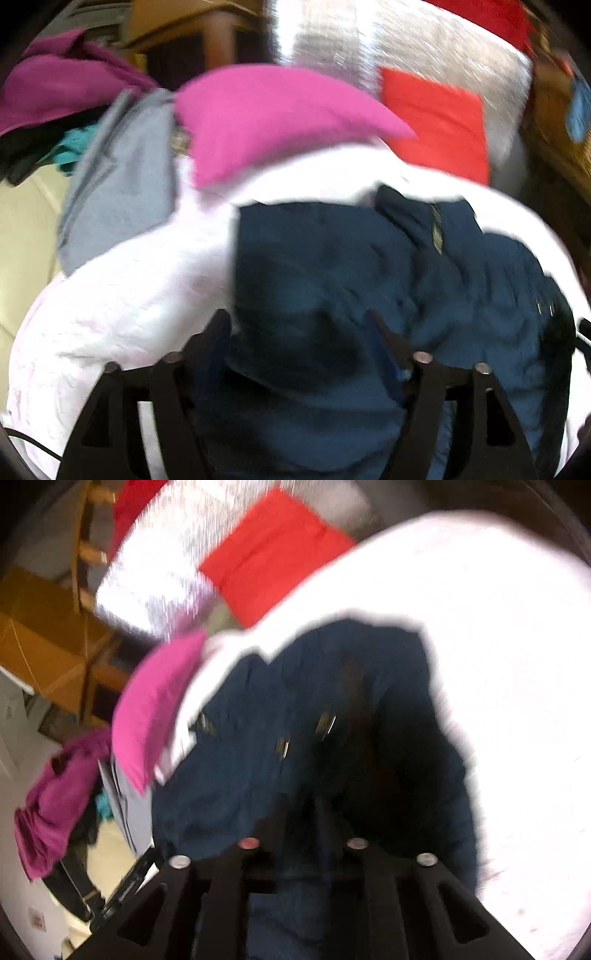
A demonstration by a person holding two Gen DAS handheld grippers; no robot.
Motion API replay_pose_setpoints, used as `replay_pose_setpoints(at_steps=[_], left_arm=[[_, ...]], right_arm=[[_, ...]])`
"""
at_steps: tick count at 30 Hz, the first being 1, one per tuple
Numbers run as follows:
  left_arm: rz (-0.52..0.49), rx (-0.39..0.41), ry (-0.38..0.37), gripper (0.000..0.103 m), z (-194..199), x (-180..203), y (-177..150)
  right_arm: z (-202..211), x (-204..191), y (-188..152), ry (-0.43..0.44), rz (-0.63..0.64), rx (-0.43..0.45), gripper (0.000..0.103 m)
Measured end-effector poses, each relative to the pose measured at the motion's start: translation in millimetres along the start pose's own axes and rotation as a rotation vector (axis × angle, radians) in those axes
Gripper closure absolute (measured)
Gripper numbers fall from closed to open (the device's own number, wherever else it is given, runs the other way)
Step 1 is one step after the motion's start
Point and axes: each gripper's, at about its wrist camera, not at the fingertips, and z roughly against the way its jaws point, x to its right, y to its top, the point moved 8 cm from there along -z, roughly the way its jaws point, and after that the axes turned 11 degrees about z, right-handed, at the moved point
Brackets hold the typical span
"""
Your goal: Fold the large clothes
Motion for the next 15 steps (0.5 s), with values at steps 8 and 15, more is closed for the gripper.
replay_pose_setpoints(at_steps=[8,15], left_arm=[[0.245,-0.179,0.020,0.017,-53.7,-69.9,-4.2],[0.197,-0.234,0.056,0.017,-74.8,-60.4,-22.4]], right_arm=[[-7.6,65.4,6.7,-0.065,-0.145,-0.012,0.031],[-41.3,42.5,-0.5,-0.112,0.009,-0.067,0.071]])
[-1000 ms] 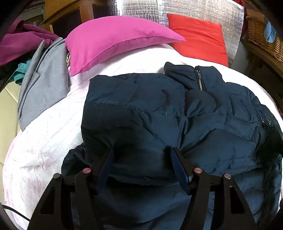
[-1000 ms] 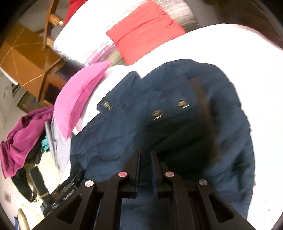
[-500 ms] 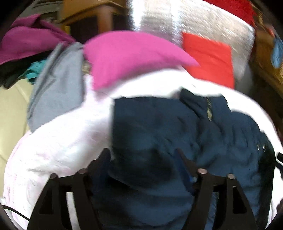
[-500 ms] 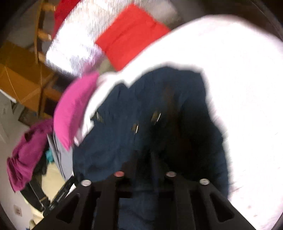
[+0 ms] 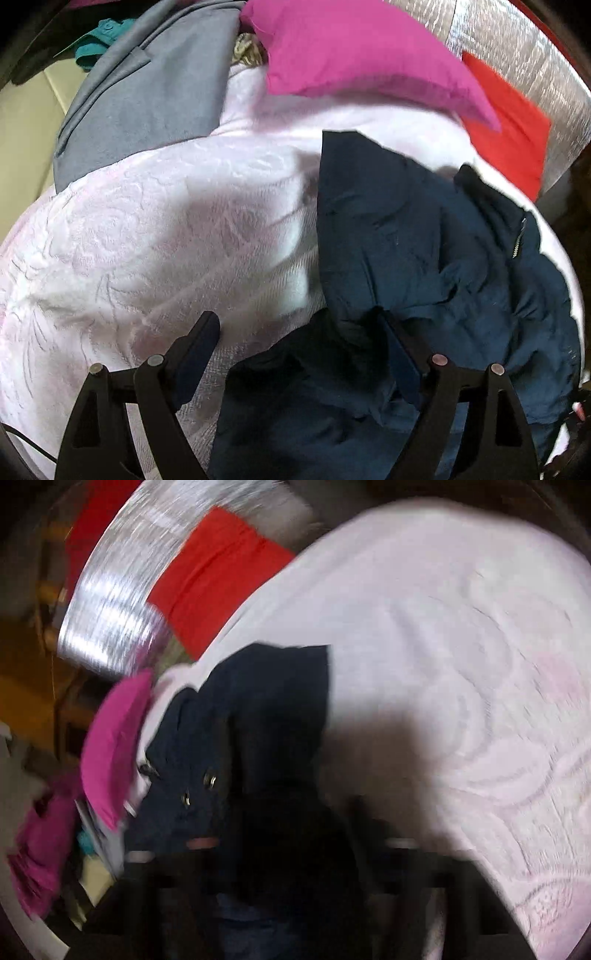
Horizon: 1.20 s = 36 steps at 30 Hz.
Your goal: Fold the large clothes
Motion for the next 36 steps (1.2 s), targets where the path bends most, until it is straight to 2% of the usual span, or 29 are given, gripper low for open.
replay_pose_setpoints(at_steps=[1,2,6,9,10,11,13,15,16,17,22,28,31,36], left_arm=[[-0.010,0.001,0.014,0.017,-0.3,0.7,-0.4],[-0.019,0.005,0.022,0.017,0.6,2.2,-0.3],[-0.044,0.019,0.045,0.017,1.1,4.1,0.0],[-0.039,0.020,0.043,0.017,0.9,3.5,0.2],[-0.041,0.023,0.042,0.017,2.1,4.3,0.1],[-0.044,0.027,0.043,0.017,4.1,4.2,0.0],[-0.051,0.036,0.045,0.017,8.2,4.3,1.3],[-0.053,0.054,0.049,0.017,17.6,2.7,0.4],[-0.052,0.069,0.051,0.017,23.9,2.3,0.5],[-0.053,0.089,0.052,0.017,31.5,2.7,1.0],[-0.096,0.226,0.053,0.017,79.7,7.5,-0.9],[-0.133,0.406,0.011,0.017,156.5,13.3,-21.3],[-0.152,0.457,-0.007,0.017,183.8,17.1,-33.0],[-0.215,0.547,0.027,0.017,229.2,18.1,-62.8]], right_arm=[[2.4,-6.8,1.8,-0.018,0.035,0.015,0.077],[6.1,-10.8,4.1,-0.032,0.056,0.029,0.079],[20.6,-29.3,13.3,-0.082,0.137,0.110,0.080],[0.9,-11.8,6.1,-0.135,0.100,0.035,0.080],[-5.3,-4.0,3.5,-0.119,0.063,0.011,0.079],[-4.2,-1.1,2.5,-0.097,0.036,0.008,0.075],[3.4,-3.2,5.9,-0.063,-0.002,0.016,0.075],[11.8,-6.5,5.9,-0.072,0.005,0.028,0.070],[16.6,-8.7,6.1,-0.079,0.009,0.033,0.063],[24.0,-6.9,3.5,-0.076,0.009,0.040,0.055],[61.1,-15.4,0.5,-0.043,0.028,0.114,0.044],[107.7,-38.5,-19.1,-0.017,0.138,0.188,0.037],[139.0,-47.2,-28.8,0.000,0.190,0.241,0.030],[180.9,-55.9,-46.8,0.027,0.262,0.306,0.024]])
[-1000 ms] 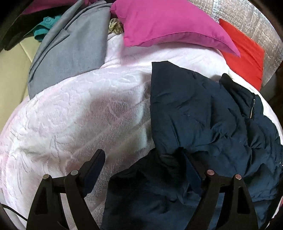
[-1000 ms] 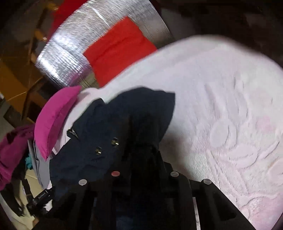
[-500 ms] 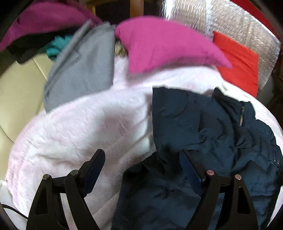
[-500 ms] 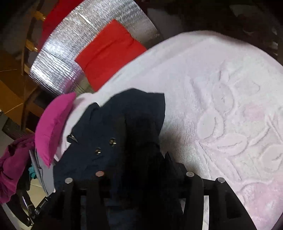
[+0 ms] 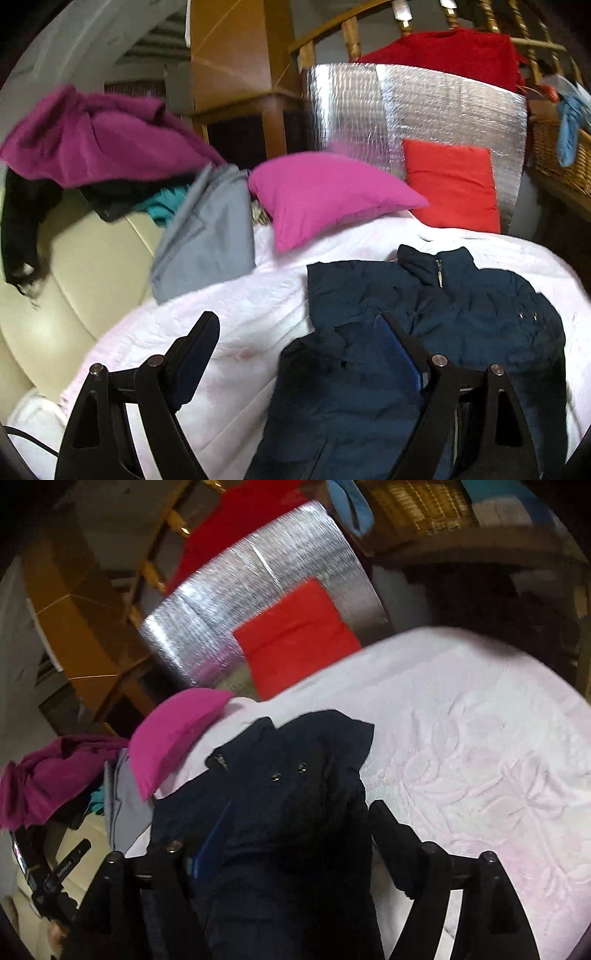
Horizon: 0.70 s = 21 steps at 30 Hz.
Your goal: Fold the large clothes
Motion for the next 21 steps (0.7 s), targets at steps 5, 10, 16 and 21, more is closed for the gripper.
replay_pose_setpoints(at_steps=[5,10,16,21], left_arm=[[-0.064,0.035,0.035,0.016,47.1,-4.5,-25.8],[-0.111,0.033,0.051,0.016,85.9,-12.2,-50.0],[-0.152,0.039,0.059,0.016,128.9,-24.4,-68.5],[-0.150,0.066,0.052,0.016,161.2,-30.3,-67.9]], right_arm=[[36.6,-3.1,-23.0,0.042,-0.005,0.018,0.023],[62.8,-2.2,-46.6,0.073,-0.047,0.020,0.023],[87.9,-6.8,-73.4,0.121,-0.075,0.013,0.023],[108.0,-16.3,-98.3,0.160,-0.081,-0.002,0.023]])
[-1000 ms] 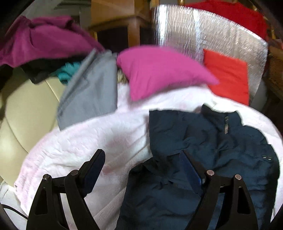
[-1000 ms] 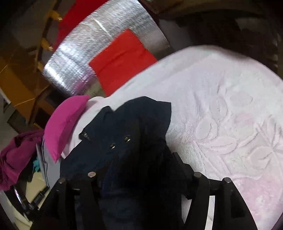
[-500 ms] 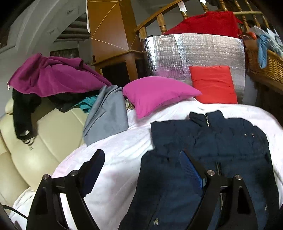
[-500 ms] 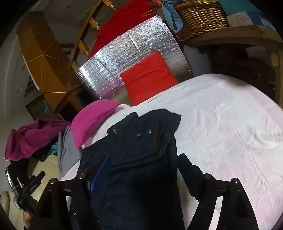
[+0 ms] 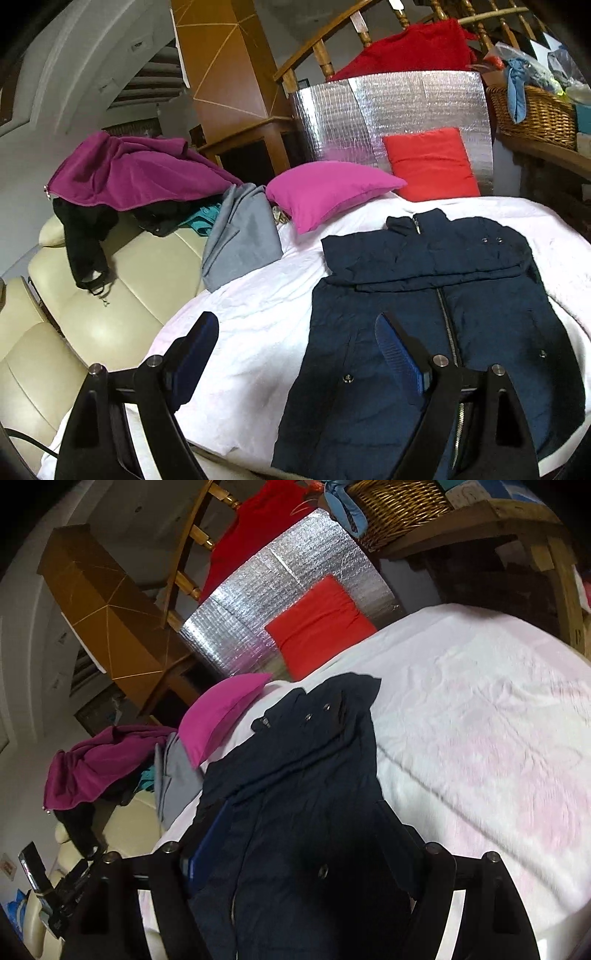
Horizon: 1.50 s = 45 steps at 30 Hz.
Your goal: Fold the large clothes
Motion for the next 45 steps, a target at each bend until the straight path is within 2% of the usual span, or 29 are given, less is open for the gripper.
replay_pose_setpoints(at_steps=[9,17,21,25,32,38,44,45], left_arm=[[-0.009,0.016,-0.002,0.016,28.5,-1.5,-0.7],[-0.015,-0.019,0.014,0.016,21.2,-2.3,-10.5],[0.026,-0.175,-0.007,0.016,-9.0,-12.5,-33.3],[0.146,-0.363,-0.040,0.016,-45.5,-33.0,-64.4],[0.341,-0.576,-0.093,0.016,-91.7,-63.8,-108.7],[0.419,-0.691,-0.154,0.016,-118.2,-67.7,-134.9],[0.384,-0.734,-0.220,0.016,-130.7,-52.4,-150.9],[0.379,-0.741,-0.231,0.020,-131.4,-51.9,-153.5]], right_arm=[[11.5,-6.0,-34.4,0.033,-0.001,-0.055,0.023],[14.2,2.5,-46.0,0.027,-0.008,-0.089,0.023],[13.5,11.7,-50.3,0.023,-0.033,-0.122,0.023],[9.0,26.6,-63.4,0.023,-0.077,-0.188,0.023],[-0.3,54.6,-83.0,0.067,-0.206,-0.251,0.023],[-21.3,66.9,-93.4,0.079,-0.269,-0.285,0.023],[-50.3,66.0,-109.2,0.102,-0.302,-0.338,0.024],[-50.9,63.0,-108.6,0.105,-0.285,-0.336,0.026]])
